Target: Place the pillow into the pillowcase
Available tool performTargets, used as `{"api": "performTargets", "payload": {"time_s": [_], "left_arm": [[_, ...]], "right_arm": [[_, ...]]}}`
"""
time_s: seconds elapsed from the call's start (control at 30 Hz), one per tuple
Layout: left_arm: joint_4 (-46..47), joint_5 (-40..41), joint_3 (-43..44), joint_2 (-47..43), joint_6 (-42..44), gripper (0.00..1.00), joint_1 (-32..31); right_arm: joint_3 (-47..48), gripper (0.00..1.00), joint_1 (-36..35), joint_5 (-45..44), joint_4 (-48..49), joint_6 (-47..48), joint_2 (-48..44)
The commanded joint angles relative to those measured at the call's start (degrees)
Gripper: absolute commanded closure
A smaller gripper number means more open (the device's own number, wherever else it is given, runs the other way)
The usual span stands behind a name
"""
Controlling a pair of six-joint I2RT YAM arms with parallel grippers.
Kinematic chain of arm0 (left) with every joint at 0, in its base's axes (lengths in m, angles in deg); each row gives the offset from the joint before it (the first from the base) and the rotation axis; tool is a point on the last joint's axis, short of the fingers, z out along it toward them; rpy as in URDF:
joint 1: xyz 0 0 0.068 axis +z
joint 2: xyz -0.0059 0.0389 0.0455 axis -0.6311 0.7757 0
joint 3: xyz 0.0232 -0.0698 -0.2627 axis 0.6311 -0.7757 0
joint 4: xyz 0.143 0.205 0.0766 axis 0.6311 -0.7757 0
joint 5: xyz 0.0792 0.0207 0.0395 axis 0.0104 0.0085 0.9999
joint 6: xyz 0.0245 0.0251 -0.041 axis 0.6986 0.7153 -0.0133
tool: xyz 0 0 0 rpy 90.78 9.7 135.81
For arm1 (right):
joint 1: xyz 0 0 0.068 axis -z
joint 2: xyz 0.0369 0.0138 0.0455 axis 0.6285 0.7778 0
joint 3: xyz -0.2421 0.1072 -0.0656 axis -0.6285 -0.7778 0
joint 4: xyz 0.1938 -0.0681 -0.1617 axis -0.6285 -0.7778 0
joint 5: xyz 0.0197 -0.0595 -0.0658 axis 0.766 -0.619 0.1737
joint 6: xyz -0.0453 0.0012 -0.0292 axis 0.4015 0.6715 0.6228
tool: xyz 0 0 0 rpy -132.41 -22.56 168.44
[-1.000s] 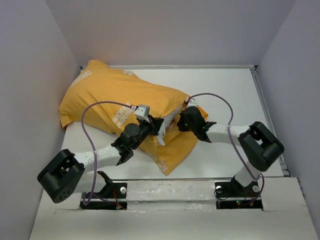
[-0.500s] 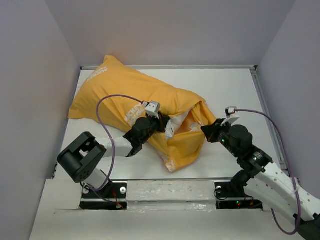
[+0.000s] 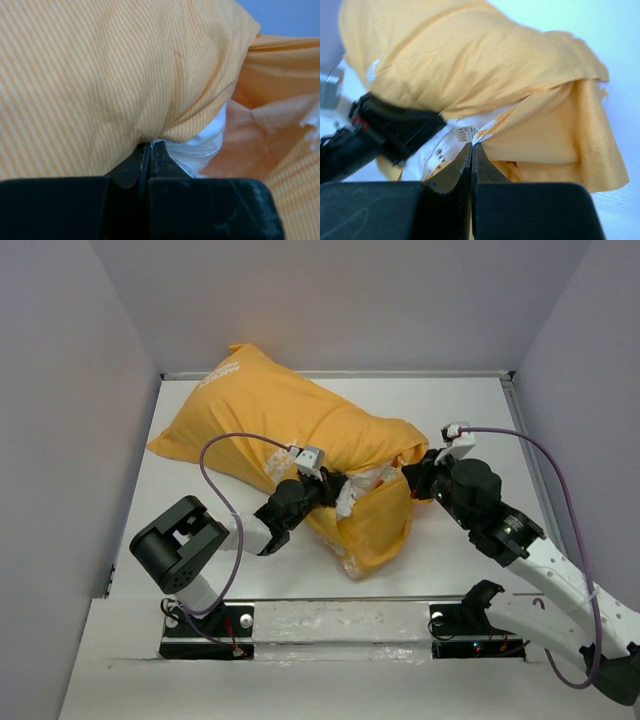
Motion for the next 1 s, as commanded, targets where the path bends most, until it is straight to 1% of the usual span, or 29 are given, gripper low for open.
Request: {"api": "performTargets", "payload": {"time_s": [0.0,0.03,0.1,0.13,0.27,0.37,0.43,0.47,0.5,0.53,0.57,0.6,0.63,0.7,0.77,0.83,0.87,0.9,0.97], "left_arm": [[-2.3,7.9,-6.0,-1.6,-1.4,0.99,-0.7],[-2.5,7.9,-8.1,-3.5,-2.2,0.99,-0.8],[-4.3,8.9,-9.6,-5.7,-3.0,0.98,-1.6],[-5.4,9.9,-10.1,-8.0,-2.7,0.98,-2.0],[-10.1,13.3,-12.8,-12.5,-2.7,0.99,-2.3],[-11.5,12.8,-13.1,-13.9,-3.2,0.99,-2.3],[-11.6,12.2,-13.2,-13.7,-4.2,0.99,-3.0],[-11.5,12.2,-13.1,-13.4,-4.3,0.98,-3.3],[-11.4,12.4,-12.8,-13.0,-4.4,0.98,-3.5],[-11.2,12.2,-12.5,-12.7,-4.5,0.99,-3.7],[-11.0,12.1,-11.1,-12.0,-4.5,0.99,-4.5],[-11.0,12.2,-10.2,-11.8,-3.8,0.99,-5.1],[-11.1,12.3,-8.0,-11.2,-3.3,0.98,-5.7],[-11.4,12.2,-5.9,-10.5,-2.5,0.99,-6.4],[-11.3,12.2,-3.5,-9.2,-1.4,0.98,-6.4],[-11.3,11.8,-2.3,-8.2,-0.5,0.99,-6.4],[-11.1,11.4,-1.1,-6.8,0.0,0.98,-6.4],[-10.9,10.9,-0.7,-5.2,0.0,0.99,-6.4],[-10.4,10.0,0.8,-3.0,-0.1,0.98,-6.4]], "right_arm": [[9.4,1.00,-0.1,-21.6,16.3,9.9,5.2],[10.0,1.00,-0.1,-23.6,18.9,12.0,5.8],[12.1,1.00,0.6,-28.9,21.7,15.0,7.1],[12.7,1.00,1.6,-29.4,23.3,18.1,7.5],[14.5,1.00,2.2,-31.5,24.5,21.5,6.5],[15.3,1.00,2.2,-30.7,24.5,23.6,3.7],[17.5,1.00,2.2,-26.7,23.8,24.5,2.6],[18.5,1.00,2.2,-23.8,22.7,23.5,2.4],[19.9,1.00,2.2,-15.8,20.3,22.5,2.7],[20.7,1.00,2.2,-10.6,18.4,17.5,3.6],[21.4,1.00,2.2,-3.9,16.4,14.5,5.2],[22.1,1.00,2.2,11.0,12.2,11.9,7.3],[21.5,1.00,2.2,19.1,11.7,6.7,12.0],[19.4,1.00,1.0,32.4,11.2,2.4,15.7],[12.6,1.00,0.5,31.2,10.9,-0.2,13.8],[7.8,1.00,0.5,23.9,7.5,-1.0,8.9],[4.9,1.00,0.5,20.7,5.0,-1.4,3.8],[3.7,1.00,0.5,15.6,0.0,-2.2,1.3],[2.5,1.00,0.5,11.7,-5.8,-3.0,-2.1]]}}
